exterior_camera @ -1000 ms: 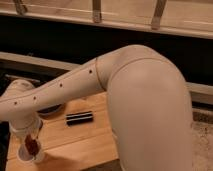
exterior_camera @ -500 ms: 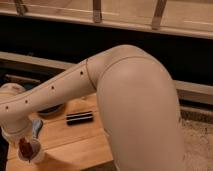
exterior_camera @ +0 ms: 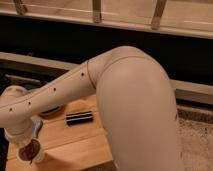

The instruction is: Place the pepper in the ceramic cup

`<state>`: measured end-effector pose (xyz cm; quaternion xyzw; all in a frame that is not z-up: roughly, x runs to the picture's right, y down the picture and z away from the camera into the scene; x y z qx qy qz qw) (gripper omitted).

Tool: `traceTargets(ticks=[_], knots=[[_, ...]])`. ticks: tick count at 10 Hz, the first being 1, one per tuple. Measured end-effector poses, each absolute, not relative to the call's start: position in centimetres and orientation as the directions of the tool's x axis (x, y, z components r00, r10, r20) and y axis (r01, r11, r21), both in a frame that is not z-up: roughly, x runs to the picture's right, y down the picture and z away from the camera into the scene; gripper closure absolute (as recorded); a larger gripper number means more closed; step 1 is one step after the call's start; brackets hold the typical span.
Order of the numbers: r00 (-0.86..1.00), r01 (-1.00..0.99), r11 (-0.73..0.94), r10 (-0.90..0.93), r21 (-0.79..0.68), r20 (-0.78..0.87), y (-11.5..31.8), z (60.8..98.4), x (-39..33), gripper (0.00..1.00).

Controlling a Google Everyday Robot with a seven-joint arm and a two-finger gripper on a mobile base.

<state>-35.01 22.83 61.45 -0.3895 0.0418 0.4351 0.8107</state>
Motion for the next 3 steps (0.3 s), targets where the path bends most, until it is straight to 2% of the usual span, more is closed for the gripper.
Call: traceTargets(ticks=[1, 3], knots=[[0.616, -0.739, 0.316, 0.675, -0.596, -0.406, 23.0, 61.7, -34.7, 0.95], [0.614, -0.739, 0.309, 0.675, -0.599, -0.409, 22.5, 62.7, -34.0, 0.96]])
